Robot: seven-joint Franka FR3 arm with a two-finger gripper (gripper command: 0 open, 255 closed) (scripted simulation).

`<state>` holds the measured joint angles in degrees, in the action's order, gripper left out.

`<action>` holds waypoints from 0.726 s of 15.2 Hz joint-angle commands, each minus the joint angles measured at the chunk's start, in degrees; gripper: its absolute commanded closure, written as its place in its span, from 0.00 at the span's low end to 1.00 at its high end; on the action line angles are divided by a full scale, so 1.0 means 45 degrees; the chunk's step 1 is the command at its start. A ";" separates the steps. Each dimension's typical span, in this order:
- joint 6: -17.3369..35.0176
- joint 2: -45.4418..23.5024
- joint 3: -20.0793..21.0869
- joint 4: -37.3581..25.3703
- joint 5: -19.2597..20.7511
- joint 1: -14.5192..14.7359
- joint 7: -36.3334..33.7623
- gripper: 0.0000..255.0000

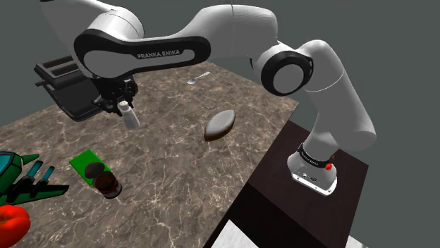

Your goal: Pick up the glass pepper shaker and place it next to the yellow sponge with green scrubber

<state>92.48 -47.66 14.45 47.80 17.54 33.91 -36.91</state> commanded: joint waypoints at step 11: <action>0.2122 0.0186 0.0015 0.2366 0.0074 -0.0317 -0.0398 1.00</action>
<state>101.41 -46.83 14.52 57.84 17.83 32.54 -38.58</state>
